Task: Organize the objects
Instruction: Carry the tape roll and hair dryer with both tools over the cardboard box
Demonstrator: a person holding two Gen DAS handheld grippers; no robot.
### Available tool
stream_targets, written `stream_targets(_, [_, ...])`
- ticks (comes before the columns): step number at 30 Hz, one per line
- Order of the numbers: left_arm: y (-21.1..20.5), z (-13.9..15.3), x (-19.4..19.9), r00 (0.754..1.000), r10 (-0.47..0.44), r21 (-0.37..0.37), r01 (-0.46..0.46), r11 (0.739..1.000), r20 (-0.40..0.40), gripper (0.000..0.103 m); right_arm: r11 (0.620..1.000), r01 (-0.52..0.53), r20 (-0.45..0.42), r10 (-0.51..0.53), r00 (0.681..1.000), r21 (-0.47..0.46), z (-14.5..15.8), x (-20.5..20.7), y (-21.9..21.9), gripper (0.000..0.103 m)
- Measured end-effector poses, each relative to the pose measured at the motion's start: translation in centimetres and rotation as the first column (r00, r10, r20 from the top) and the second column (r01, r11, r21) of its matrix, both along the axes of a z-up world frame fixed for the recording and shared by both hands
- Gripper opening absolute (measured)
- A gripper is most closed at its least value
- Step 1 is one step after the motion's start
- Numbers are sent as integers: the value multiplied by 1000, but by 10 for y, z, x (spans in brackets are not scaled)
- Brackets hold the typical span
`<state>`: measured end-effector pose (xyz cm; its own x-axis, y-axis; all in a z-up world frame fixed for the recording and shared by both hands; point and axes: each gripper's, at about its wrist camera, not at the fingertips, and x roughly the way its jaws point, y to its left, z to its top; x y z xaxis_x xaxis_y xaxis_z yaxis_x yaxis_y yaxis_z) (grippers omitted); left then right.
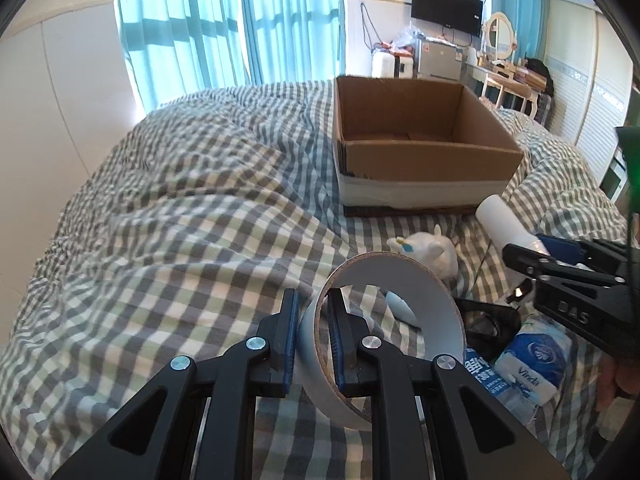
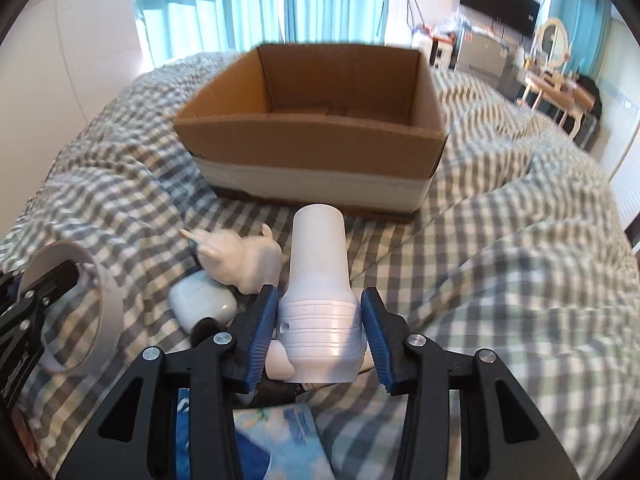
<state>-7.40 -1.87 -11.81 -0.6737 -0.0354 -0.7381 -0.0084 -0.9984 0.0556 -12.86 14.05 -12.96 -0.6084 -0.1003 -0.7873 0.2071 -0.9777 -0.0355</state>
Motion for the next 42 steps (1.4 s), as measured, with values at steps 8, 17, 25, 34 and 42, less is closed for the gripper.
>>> stream_targets(8, [3,43,-5,997,-12,-6,11,1000,-79,15,999,-25,-145,28,989,22,59,19,-1,43])
stream_targets(17, [11,97,-57,988,-32,1,33,999,-148,15,996,-91,-243,86,966,-12,125,7,-4,43])
stream_targets(25, [23,131,-123,980,-52,12,55,998,-195,15,995,-98,-274,97,957,9,159,-59,-15,43])
stream_targets(34, [42,105,-216,989,-60,-21,58,998,-133,15,998,-64,-220,65,973,14,139,-162,-10,43])
stream_targets(42, [49,56,-259,996,-66,-34,65,997,-54,15,999,-53,-124,53,991,5,86,-217,-1,43])
